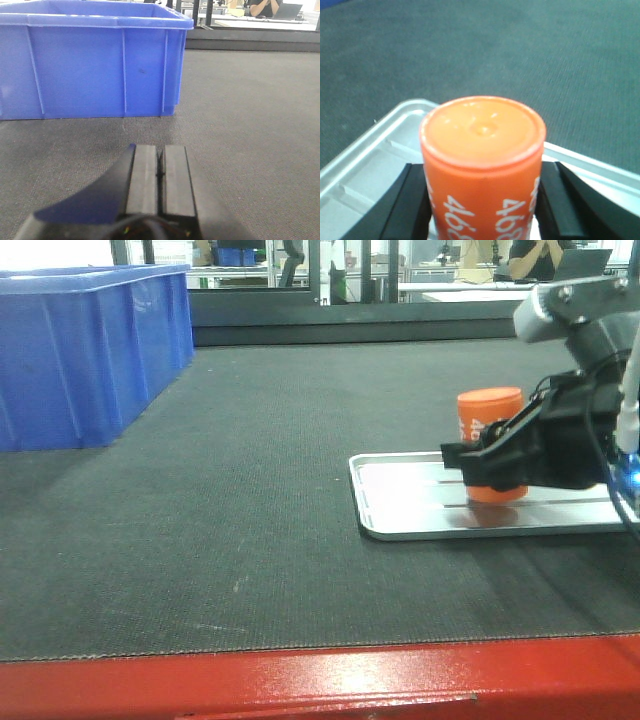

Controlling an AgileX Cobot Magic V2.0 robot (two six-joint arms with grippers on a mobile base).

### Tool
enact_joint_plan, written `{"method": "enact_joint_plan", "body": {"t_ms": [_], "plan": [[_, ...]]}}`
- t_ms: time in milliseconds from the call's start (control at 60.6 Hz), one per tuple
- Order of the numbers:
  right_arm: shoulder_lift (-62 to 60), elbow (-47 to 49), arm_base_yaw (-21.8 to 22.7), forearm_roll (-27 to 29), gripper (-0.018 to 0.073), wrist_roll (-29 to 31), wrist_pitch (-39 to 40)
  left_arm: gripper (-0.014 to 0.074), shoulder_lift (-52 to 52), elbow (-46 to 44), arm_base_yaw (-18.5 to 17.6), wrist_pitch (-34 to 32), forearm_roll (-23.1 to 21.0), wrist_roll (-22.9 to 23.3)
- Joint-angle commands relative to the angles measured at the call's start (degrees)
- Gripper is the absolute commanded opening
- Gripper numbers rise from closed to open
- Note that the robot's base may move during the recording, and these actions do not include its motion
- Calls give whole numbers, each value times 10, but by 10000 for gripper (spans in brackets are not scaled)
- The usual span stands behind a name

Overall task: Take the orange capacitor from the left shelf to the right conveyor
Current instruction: 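Open the right gripper to release the capacitor upright on the tray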

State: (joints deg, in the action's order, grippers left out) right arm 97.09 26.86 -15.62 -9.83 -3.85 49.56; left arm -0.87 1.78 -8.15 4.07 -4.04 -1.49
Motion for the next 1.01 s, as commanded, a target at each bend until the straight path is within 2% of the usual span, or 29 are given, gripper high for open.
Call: {"method": "enact_joint_plan", "body": {"t_ms": [0, 50, 215, 264, 462, 644, 809, 892, 991], "plan": [[-18, 9, 1, -1, 86, 3, 52, -127, -3, -3, -1, -51, -2, 1], [-18, 9, 1, -1, 162, 3, 52, -127, -3, -3, -1, -51, -2, 1], [-18, 9, 1, -1, 581, 3, 51, -127, -3, -3, -1, -51, -2, 1], [-19, 9, 1, -1, 651, 3, 46, -127, -3, -3, -1, -51, -2, 1], [-61, 4, 1, -1, 627, 3, 14, -127, -3, -3, -1, -51, -2, 1], [-157, -11, 0, 0, 627, -1, -77, -127, -3, -3, -1, -51, -2, 1], [-275, -13, -10, -1, 604, -30, -146, -127, -3, -3, -1, -51, -2, 1], [-341, -12, -20, -1, 512, -60, -185, -127, -3, -3, -1, -51, -2, 1], [-413, -12, -29, -1, 307, -80, -240, -127, -3, -3, -1, -51, -2, 1]]}}
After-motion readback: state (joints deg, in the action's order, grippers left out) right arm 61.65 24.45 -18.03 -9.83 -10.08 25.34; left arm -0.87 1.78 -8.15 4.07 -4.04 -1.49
